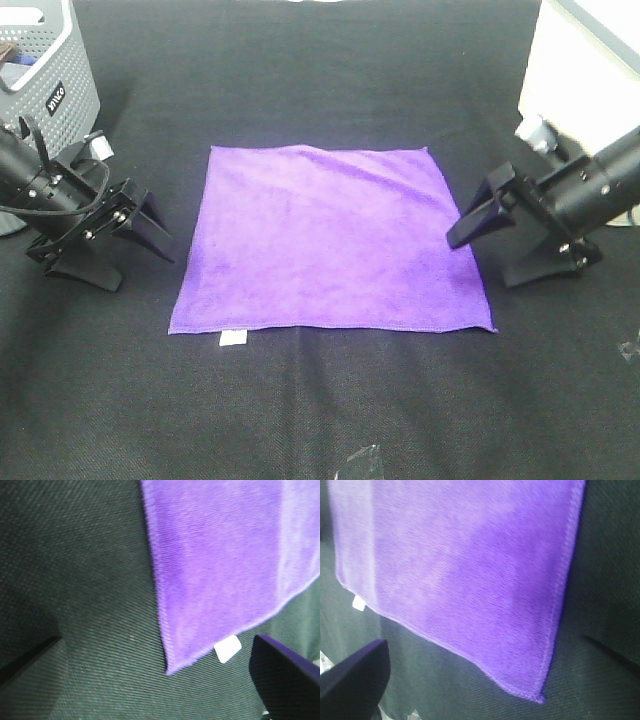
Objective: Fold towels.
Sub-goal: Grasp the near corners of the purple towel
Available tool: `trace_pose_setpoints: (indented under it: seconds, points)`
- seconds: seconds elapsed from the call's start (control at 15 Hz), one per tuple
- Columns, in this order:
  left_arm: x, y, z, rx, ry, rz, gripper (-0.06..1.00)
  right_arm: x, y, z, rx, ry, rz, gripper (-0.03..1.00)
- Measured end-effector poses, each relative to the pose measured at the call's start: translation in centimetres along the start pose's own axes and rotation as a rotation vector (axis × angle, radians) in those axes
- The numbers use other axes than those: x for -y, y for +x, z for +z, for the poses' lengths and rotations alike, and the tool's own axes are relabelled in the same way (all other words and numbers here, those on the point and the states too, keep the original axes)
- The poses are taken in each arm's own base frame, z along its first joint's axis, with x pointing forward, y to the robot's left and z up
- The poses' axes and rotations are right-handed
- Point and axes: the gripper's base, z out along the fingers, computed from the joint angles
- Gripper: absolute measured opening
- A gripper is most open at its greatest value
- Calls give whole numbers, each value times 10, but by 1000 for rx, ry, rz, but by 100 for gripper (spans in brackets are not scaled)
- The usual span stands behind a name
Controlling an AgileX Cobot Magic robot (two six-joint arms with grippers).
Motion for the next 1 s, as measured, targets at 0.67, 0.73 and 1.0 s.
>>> trace_pose_setpoints:
  seconds: [0.67, 0.73, 1.0]
  points:
    - [-2, -1, 2, -1, -1, 39, 90, 10, 2, 14, -49, -11, 25, 93]
    - [-2, -1, 2, -1, -1, 39, 90, 10, 2, 14, -51, -11, 24, 93]
    - [0, -1, 3, 2, 26, 20, 90, 8, 5, 7, -87, 26, -26, 93]
